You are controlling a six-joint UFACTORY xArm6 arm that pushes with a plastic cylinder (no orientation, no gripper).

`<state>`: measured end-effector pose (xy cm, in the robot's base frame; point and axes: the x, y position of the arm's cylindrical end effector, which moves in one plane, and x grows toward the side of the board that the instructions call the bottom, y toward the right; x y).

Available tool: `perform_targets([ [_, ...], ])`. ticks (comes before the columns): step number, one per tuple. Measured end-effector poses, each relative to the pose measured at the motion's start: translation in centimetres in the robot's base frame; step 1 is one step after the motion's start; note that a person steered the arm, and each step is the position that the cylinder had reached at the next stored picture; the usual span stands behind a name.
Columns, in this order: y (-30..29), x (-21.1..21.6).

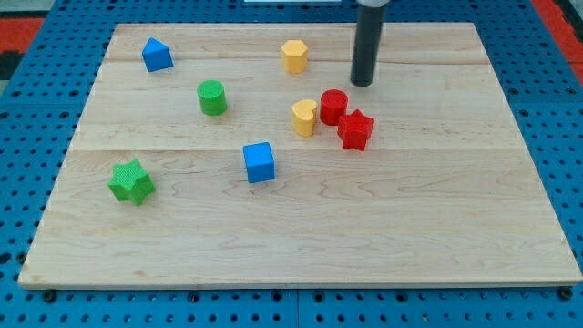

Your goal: Move the yellow hexagon to the top left of the yellow heart

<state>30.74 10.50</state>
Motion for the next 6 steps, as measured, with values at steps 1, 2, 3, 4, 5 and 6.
perform_targets([
  [1,0.0,-7.1],
  [2,-3.7,-9.5],
  [3,-7.1,-7.8],
  [4,-8.6,-4.7],
  [5,-9.9,-6.0],
  [6,-12.9,-6.6],
])
